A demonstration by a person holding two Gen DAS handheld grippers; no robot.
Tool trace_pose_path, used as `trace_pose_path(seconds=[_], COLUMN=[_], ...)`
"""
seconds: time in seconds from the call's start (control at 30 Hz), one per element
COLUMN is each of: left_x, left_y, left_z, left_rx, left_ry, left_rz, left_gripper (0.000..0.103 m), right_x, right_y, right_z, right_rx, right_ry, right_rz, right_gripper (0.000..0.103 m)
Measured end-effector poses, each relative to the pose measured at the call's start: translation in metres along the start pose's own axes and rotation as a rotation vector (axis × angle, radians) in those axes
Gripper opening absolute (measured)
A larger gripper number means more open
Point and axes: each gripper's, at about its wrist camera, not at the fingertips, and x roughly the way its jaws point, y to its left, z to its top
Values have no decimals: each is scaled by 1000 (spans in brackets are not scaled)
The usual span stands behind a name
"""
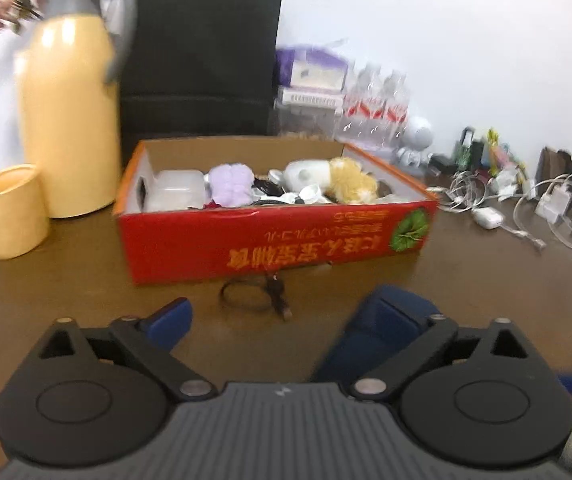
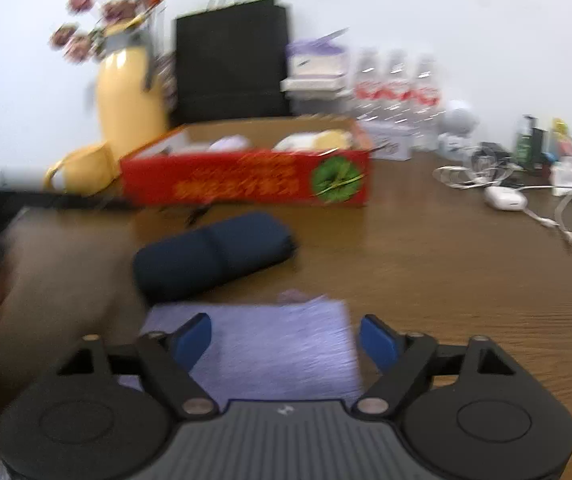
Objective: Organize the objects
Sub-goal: 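Grasp the lavender pouch with the right tool, then grasp a black USB cable with the left tool while the right tool lifts the lavender pouch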
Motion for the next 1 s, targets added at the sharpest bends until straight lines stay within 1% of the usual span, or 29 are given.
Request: trace_pose_path(seconds=[0.03, 0.07, 0.1, 0.13, 0.17, 0.2, 0.23, 0.27, 0.3, 0.33, 0.37, 0.43, 0.47, 0.5, 0.53, 0.57, 0.6, 0.63, 0.7, 0.83, 0.87, 0.93, 0.97, 1.0], left_x=[15, 30, 43, 52, 59, 67, 72, 71, 68, 65, 61, 53, 48, 42, 35, 27, 19, 10, -8, -63, -78, -102, -111, -119], left_y=[0, 0, -1, -1, -1, -1, -1, -2, -5, -7, -9, -10, -11, -12, -13, -14, -13, -14, -17, -27, -28, -30, -31, -32], left_z=[4, 7, 9, 11, 12, 12, 12, 10, 6, 4, 1, -5, -8, -12, -16, -20, -23, -27, -33, -50, -54, -61, -65, -70], left_rx=[2, 22, 51, 61, 66, 72, 85, 106, 133, 154, 163, 175, 180, 187, 191, 189, 180, 166, 135, 73, 45, 1, -17, -30], left_ry=[22, 47, 59, 61, 71, 101, 136, 129, 128, 128, 131, 127, 118, 111, 104, 102, 102, 98, 89, 26, 14, 0, -5, -4], left_rz=[18, 13, 18, 39, 56, 53, 36, 29, 25, 14, 7, 25, 35, 42, 47, 55, 63, 73, 99, 98, 85, 57, 50, 44], left_gripper=[101, 100, 94, 82, 74, 54, 37, 33, 26, 14, 13, 11, 11, 11, 11, 11, 10, 10, 10, 8, 8, 8, 8, 8], right_x=[4, 7, 9, 11, 12, 12, 13, 14, 15, 15, 15, 15, 16, 16, 16, 15, 15, 15, 17, 15, 11, 1, -6, -8], right_y=[5, 9, 11, 13, 15, 16, 14, 13, 11, 9, 6, 0, -5, -9, -14, -18, -21, -24, -29, -35, -37, -42, -46, -49], right_z=[-2, -3, -4, -4, -6, -6, -6, -6, -5, -5, -4, -3, -2, 0, 1, 2, 3, 3, 3, 1, 2, 1, 0, 0], right_rx=[-11, -12, -9, -9, -22, -30, -27, -26, -21, -15, -13, 0, 9, 16, 23, 26, 24, 20, 15, 29, 40, 88, 126, 146], right_ry=[19, 37, 42, 42, 40, 33, 32, 31, 31, 31, 31, 29, 28, 26, 21, 16, 11, 7, 0, -10, -15, -43, -68, -72], right_rz=[-2, -5, -8, -10, -18, -20, -14, -13, -19, -23, -27, -39, -52, -59, -70, -83, -92, -102, -114, -111, -103, -73, -72, -82], right_gripper=[81, 82, 87, 89, 90, 90, 90, 90, 90, 90, 90, 89, 86, 75, 67, 49, 33, 28, 13, 7, 1, 2, 14, 41])
